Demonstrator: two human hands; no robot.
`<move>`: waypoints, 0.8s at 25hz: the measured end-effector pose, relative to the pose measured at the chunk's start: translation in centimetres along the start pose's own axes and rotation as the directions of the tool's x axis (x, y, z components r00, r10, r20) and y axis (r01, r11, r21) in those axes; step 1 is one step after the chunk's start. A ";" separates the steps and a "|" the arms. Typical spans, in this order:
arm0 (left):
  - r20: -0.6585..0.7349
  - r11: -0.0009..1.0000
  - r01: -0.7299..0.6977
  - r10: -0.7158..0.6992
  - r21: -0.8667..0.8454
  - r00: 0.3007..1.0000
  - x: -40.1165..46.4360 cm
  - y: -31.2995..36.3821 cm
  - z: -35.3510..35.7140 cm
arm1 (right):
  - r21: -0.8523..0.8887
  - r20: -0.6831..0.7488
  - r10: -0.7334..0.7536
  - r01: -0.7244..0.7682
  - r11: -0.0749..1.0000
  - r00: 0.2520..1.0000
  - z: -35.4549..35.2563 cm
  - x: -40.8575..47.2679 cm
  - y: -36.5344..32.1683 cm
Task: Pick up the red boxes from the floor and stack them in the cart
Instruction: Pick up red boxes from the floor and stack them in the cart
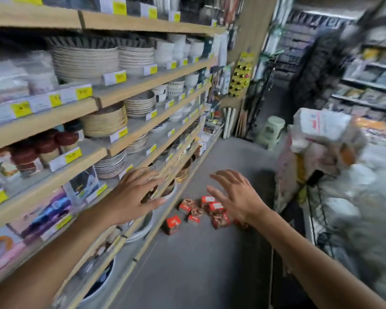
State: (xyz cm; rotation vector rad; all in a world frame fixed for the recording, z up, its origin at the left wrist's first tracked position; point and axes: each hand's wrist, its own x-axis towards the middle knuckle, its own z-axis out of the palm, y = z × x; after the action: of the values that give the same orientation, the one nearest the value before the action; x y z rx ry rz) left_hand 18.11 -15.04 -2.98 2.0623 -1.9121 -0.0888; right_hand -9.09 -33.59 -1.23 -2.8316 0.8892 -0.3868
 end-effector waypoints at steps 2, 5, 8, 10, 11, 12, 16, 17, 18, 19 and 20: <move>0.026 0.996 -0.080 0.081 -0.030 0.996 4.0 -0.1 1.2 | -0.015 -0.013 0.099 -0.099 0.995 0.995 -0.5 -0.5 1.9; 0.076 0.976 -0.210 0.215 -0.064 0.974 10.4 0.5 3.7 | -0.058 -0.027 0.261 -0.263 0.963 0.965 -1.2 -2.3 5.5; 0.119 0.943 -0.307 0.322 -0.127 0.939 16.3 2.3 6.6 | -0.115 -0.035 0.394 -0.395 0.911 0.918 -1.5 -3.7 9.6; 0.162 0.930 -0.330 0.355 -0.161 0.921 19.4 3.2 8.4 | -0.144 -0.028 0.433 -0.432 0.890 0.901 -1.1 -4.1 12.1; 0.175 0.928 -0.335 0.362 -0.163 0.916 20.9 3.4 9.2 | -0.149 -0.026 0.438 -0.437 0.887 0.898 -0.8 -4.1 13.4; 0.186 0.925 -0.347 0.373 -0.158 0.909 22.7 3.7 10.2 | -0.145 -0.023 0.449 -0.447 0.882 0.893 -0.5 -3.8 15.1; 0.216 0.926 -0.353 0.374 -0.132 0.902 30.9 4.6 14.4 | -0.094 0.007 0.489 -0.487 0.869 0.872 1.3 -1.0 22.8; 0.224 0.929 -0.346 0.367 -0.129 0.903 33.1 4.8 15.3 | -0.075 0.024 0.496 -0.493 0.867 0.868 1.7 0.1 24.9; 0.233 0.932 -0.339 0.360 -0.127 0.903 35.0 5.1 16.1 | -0.062 0.033 0.496 -0.494 0.867 0.867 1.9 1.2 26.9; 0.244 0.935 -0.330 0.352 -0.127 0.903 36.7 5.4 16.6 | -0.049 0.040 0.493 -0.491 0.870 0.869 2.1 2.4 28.6; 0.252 0.940 -0.316 0.340 -0.129 0.906 38.7 5.6 17.4 | -0.036 0.050 0.488 -0.487 0.873 0.871 2.3 3.7 30.7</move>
State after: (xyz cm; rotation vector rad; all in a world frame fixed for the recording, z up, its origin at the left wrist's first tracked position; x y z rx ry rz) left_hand 11.98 -56.59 -11.11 1.7147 -2.3493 -0.3846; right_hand -22.07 -60.57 -9.29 -2.4867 1.5457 -0.2227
